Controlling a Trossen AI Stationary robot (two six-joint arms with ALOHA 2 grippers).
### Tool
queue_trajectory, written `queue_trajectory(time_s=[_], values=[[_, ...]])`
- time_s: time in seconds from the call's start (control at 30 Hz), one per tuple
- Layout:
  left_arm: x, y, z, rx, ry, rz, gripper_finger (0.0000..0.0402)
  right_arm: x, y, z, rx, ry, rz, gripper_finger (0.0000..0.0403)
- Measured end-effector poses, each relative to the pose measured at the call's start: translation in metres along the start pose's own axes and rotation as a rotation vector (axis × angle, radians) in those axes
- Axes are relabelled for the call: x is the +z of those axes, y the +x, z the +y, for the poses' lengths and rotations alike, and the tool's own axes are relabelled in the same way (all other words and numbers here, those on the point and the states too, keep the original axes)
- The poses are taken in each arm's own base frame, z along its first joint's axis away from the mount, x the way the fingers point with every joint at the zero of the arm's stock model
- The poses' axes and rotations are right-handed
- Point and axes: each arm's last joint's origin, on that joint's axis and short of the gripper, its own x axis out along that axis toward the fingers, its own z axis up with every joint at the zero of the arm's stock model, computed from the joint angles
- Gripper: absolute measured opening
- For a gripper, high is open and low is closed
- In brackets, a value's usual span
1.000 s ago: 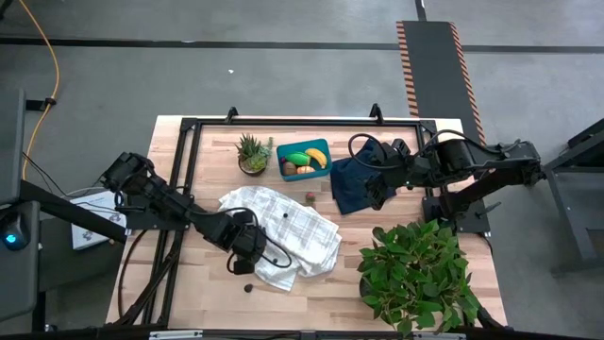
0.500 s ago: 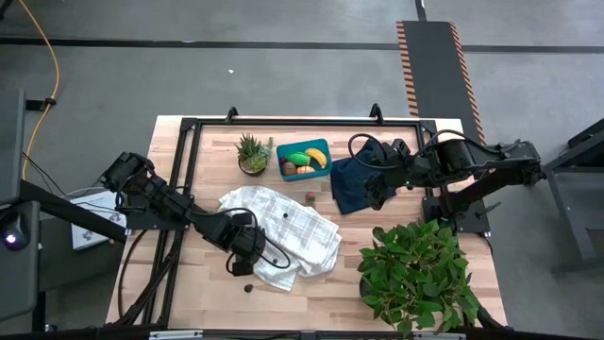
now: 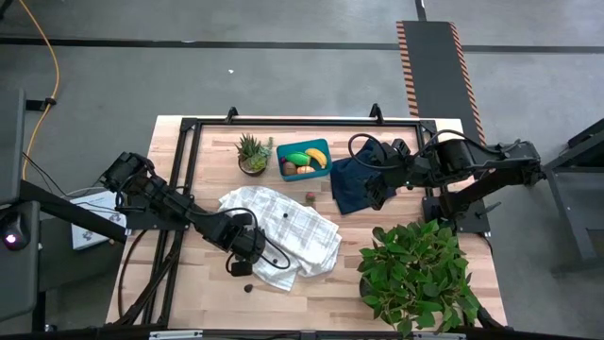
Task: Pick and placing Produce into tupperware
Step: Put the yellow corn into the blue bin
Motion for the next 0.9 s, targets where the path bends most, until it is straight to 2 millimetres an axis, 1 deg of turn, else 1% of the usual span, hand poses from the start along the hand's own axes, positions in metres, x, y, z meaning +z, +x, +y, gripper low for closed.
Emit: queue_trajectory(time_s=[0.27, 0.67, 0.9], values=[[0.0, 0.0, 0.0, -0.004, -0.035, -0.003, 0.0036, 0.0, 0.0, 0.0, 0.0, 0.0, 0.0, 0.0213], [0.003, -0.002, -0.003, -0.057, -0.101, -0.011, 0.0033, 0.0, 0.0, 0.0, 0.0, 0.0, 0.0, 0.0213], [0.021, -0.017, -0.011, -0.084, -0.064, -0.078, 0.0033, 0.0, 0.0, 0.0, 0.0, 0.0, 0.0, 0.0213]])
